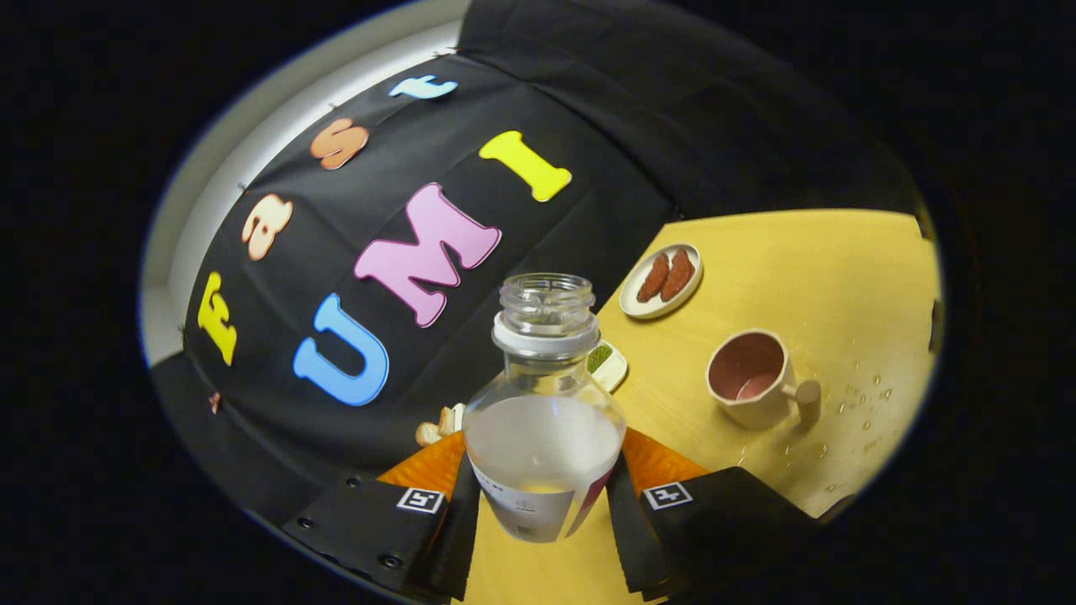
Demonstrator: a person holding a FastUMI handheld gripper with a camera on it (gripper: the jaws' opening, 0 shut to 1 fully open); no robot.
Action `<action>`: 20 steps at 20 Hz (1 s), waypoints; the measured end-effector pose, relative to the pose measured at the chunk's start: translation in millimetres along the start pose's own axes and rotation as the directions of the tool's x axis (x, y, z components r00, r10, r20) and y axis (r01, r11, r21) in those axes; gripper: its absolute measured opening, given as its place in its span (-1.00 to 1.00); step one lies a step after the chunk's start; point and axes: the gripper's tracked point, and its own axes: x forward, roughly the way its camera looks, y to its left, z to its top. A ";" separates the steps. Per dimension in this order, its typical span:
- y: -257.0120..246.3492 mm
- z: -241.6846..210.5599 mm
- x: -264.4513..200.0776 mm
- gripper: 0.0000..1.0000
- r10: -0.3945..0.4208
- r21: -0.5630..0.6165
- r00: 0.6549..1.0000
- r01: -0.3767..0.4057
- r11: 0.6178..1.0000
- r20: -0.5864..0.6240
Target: Take the bottle from table, then pour the juice into the cup, finally place the bottle on the coaster
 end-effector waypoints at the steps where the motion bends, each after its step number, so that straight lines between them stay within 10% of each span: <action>1: 0.0 0.6 -0.9 0.41 -0.001 -0.080 1.000 0.002 0.997 0.010; 8: 3.5 -0.3 15.7 0.41 -0.025 -0.525 0.997 0.060 0.849 0.073; 20: 11.4 -24.2 122.8 0.42 -0.023 -0.686 0.995 0.081 0.723 0.093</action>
